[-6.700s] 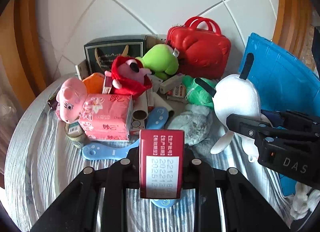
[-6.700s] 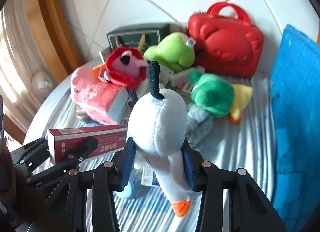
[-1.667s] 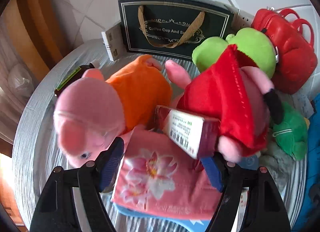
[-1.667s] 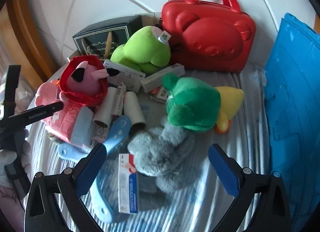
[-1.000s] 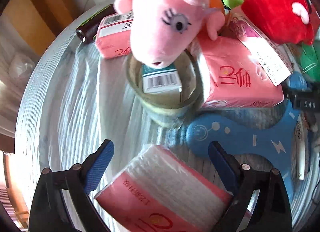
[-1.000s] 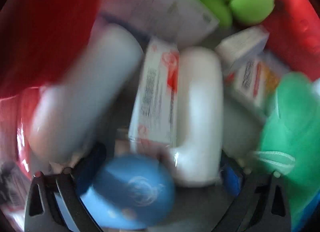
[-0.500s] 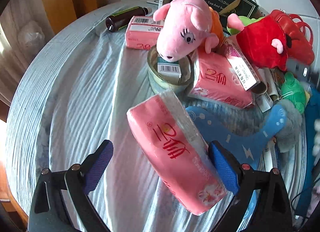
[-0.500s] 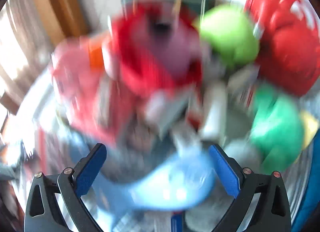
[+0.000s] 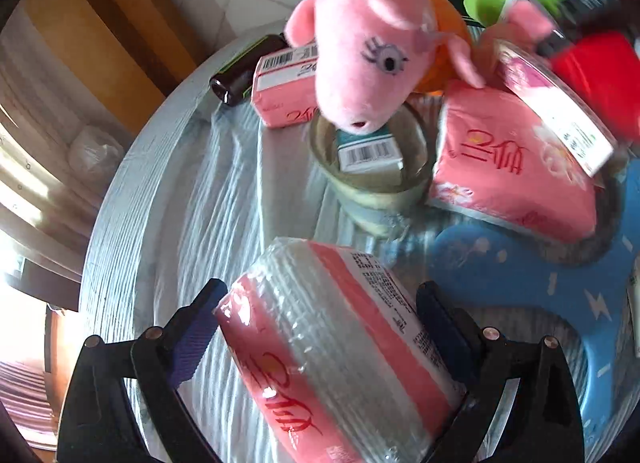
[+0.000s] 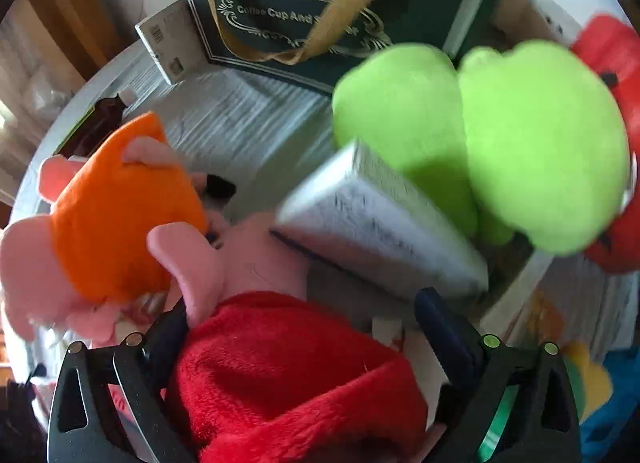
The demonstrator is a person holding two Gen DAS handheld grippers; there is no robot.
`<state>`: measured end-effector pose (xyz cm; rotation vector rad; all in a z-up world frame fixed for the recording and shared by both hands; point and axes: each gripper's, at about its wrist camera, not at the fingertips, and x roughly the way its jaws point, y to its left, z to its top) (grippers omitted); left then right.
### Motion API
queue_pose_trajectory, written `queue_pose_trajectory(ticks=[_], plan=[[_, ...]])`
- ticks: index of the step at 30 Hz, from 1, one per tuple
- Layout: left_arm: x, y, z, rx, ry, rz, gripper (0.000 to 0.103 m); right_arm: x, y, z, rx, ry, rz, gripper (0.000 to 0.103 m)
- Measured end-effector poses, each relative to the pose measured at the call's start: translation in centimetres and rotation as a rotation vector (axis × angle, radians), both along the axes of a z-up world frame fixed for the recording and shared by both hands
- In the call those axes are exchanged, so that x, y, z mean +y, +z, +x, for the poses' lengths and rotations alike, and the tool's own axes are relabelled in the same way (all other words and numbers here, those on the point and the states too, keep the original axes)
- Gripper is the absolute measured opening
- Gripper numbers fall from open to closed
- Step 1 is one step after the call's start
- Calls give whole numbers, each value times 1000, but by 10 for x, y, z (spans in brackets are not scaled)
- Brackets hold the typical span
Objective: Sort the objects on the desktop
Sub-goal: 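Grasp the pink tissue pack with the left tool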
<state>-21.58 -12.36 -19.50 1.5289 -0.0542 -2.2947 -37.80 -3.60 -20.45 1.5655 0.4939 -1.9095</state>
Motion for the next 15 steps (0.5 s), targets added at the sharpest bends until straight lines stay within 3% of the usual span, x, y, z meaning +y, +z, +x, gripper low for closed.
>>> queue_pose_trajectory(ticks=[3,6,9,12,15], plan=[[-24,5,11,-15,15,84,97,39,-16,56,-102,63,-24,103],[-42,15,26,15,53,151,97,71,-31,104,-90,101,56,103],[-53,28,42,50,109,194,97,107,-46,125,-17,0,114,103],[-48,38,60,86,129,257,97,127,-25,135,17,-94,-13,103],[-41,28,74,68,190,273,97,125,6,157,102,-97,-106,103]])
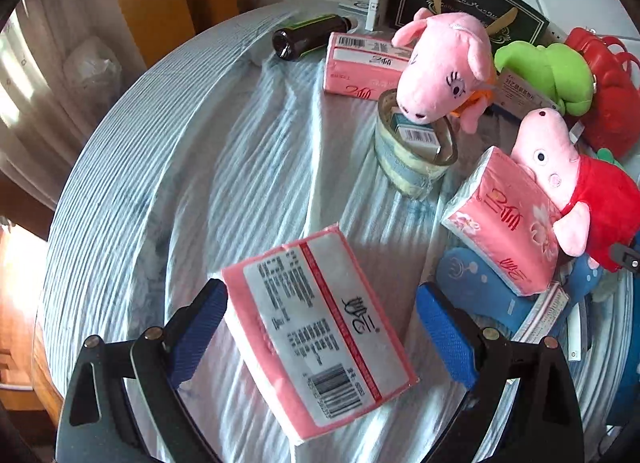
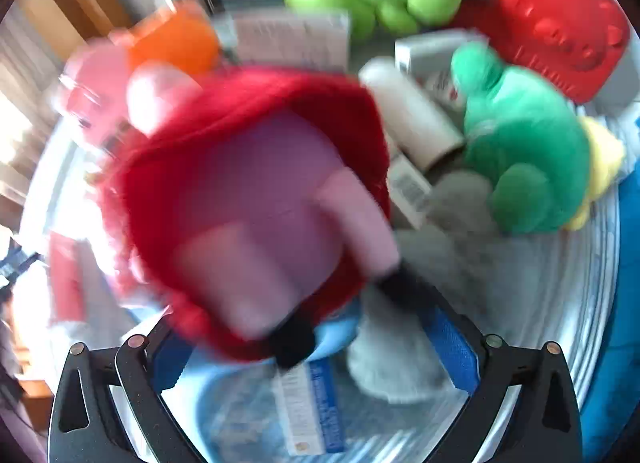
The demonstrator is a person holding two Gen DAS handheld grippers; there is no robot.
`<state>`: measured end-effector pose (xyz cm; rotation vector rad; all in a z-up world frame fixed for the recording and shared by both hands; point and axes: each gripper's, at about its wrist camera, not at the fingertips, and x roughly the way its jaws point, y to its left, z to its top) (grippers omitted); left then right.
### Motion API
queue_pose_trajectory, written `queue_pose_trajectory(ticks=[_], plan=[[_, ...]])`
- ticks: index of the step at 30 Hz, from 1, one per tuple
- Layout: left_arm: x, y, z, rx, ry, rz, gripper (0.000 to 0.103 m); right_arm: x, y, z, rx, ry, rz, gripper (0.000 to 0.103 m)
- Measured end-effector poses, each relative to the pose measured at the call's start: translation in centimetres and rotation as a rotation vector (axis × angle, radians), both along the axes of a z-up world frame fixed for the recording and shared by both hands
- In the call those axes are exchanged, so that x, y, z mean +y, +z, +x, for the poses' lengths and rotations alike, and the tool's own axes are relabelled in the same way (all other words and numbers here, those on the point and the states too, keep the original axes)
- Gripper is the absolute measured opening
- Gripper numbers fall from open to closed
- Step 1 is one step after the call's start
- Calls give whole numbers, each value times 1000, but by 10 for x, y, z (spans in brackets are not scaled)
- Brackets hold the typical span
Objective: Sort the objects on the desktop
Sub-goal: 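Grasp the pink tissue pack with the left tool, then grasp the small white-pink box with the right tool, then carry the tissue pack and small box into the blue bin and release them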
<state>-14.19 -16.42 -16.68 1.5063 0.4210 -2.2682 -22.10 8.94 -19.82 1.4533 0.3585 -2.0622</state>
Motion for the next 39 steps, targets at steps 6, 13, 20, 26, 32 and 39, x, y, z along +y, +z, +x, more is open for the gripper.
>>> queue_pose_trajectory(ticks=[6,13,20,26,32,39], plan=[[-4,-44,5,-66,134,14,99,-7,28,29,54,66,-70,103],[17,-44,15,-58,-4,23,96,-19,16,70,-132,24,-63,103],[44,-41,15,-41,-83,-33,96,-59,-4,89,-172,10,-15,42],[50,-36,18,-22,-108,5,94,-87,-20,94,-131,18,26,48],[68,-28,23,12,-169,15,91,-99,-14,106,-40,54,82,36],[88,15,37,115,-223,-25,91,-66,38,115,26,39,-24,31]])
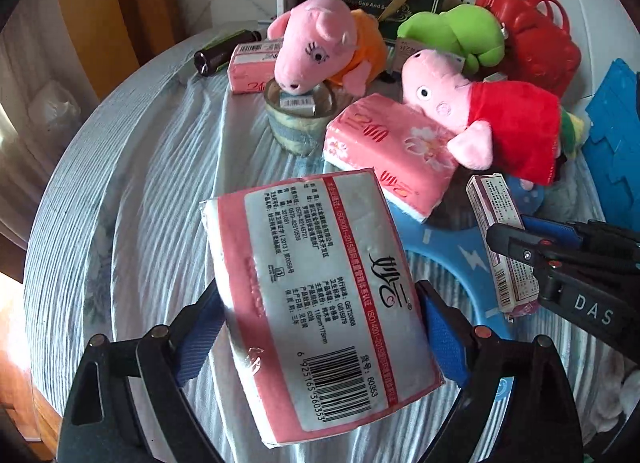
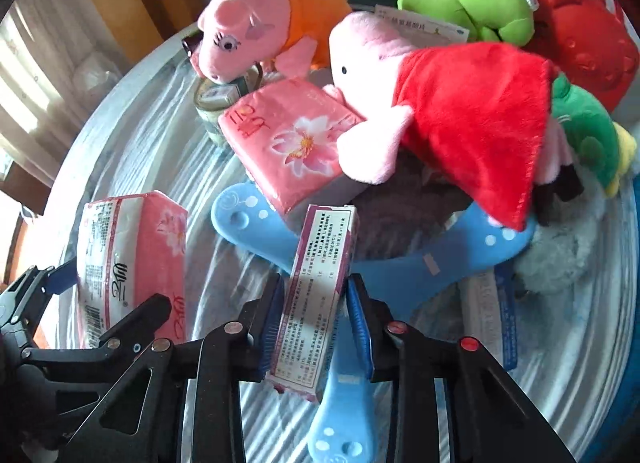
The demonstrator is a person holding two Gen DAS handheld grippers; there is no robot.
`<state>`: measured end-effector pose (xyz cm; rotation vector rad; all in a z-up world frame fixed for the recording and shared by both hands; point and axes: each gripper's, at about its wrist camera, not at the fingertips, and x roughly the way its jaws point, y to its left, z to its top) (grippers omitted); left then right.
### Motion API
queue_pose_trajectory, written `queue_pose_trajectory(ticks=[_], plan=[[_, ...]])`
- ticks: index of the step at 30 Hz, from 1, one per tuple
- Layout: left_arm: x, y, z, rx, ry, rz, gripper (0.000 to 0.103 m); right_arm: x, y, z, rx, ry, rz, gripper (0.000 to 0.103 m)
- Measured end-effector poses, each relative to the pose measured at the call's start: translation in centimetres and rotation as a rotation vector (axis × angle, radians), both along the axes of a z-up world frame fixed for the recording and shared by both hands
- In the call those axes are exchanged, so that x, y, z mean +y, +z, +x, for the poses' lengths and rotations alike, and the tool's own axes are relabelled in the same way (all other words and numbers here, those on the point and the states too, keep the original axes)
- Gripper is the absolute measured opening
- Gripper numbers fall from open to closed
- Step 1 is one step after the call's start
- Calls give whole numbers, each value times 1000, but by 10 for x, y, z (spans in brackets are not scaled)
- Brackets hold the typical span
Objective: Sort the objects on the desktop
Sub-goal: 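Carry the tissue pack and small box into the blue bin and release them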
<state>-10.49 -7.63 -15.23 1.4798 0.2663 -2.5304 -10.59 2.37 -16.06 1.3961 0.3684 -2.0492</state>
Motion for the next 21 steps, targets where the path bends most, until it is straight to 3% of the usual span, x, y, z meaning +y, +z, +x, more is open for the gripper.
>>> queue_pose_trajectory(ticks=[9,21], plan=[[56,82,11,192,-132,-49,91,71,95,23,180,-79,-139,31],[209,186,14,444,-410,-46,91,236,211,37,467,-318,-241,31]])
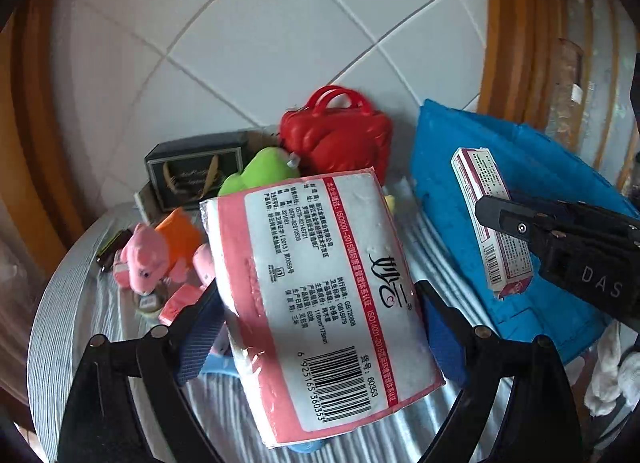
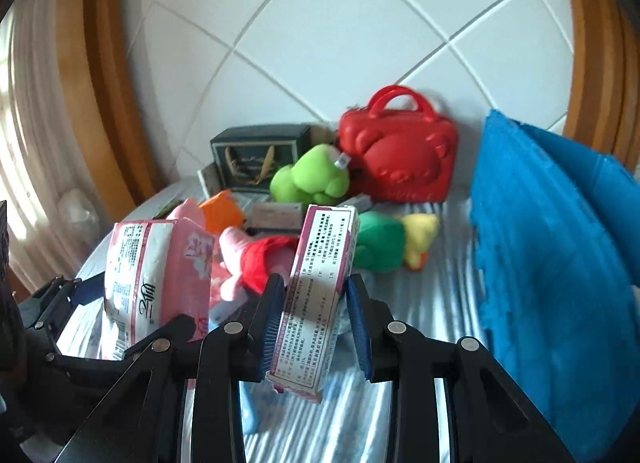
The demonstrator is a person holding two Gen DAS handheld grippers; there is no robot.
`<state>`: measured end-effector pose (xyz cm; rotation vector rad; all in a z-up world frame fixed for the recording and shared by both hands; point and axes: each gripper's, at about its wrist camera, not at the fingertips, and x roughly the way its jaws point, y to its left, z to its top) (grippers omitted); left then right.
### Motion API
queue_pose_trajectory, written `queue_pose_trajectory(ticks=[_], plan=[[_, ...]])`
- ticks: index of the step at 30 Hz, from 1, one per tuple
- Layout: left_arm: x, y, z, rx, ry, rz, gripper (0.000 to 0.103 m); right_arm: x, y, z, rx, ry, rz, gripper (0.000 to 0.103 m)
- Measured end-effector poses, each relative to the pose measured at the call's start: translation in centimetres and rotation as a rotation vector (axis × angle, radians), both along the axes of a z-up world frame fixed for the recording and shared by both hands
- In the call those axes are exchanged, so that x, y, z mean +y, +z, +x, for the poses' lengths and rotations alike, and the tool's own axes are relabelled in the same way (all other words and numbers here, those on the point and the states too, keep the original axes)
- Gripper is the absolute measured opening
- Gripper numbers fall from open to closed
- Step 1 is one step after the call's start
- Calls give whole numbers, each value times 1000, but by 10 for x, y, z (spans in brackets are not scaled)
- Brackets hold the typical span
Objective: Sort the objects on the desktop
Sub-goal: 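Carry the tissue pack and small box into the blue bin and release them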
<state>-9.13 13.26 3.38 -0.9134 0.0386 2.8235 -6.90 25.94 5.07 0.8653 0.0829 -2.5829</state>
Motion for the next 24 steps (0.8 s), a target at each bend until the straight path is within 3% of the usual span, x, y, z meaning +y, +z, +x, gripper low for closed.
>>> queue_pose_trajectory(ticks=[5,12,17,24], plan=[[79,34,2,81,-131,-7,91,89,37,9,90,-134,-38,32],[191,70,-2,155,-271,12,91,213,62,17,162,-324,-39,32],[267,81,-2,150,-348,4,91,283,56,13,143,-407,-13,32],[339,67,-3,92,-394,-60,92,346,27,0,82,-464,28,32]])
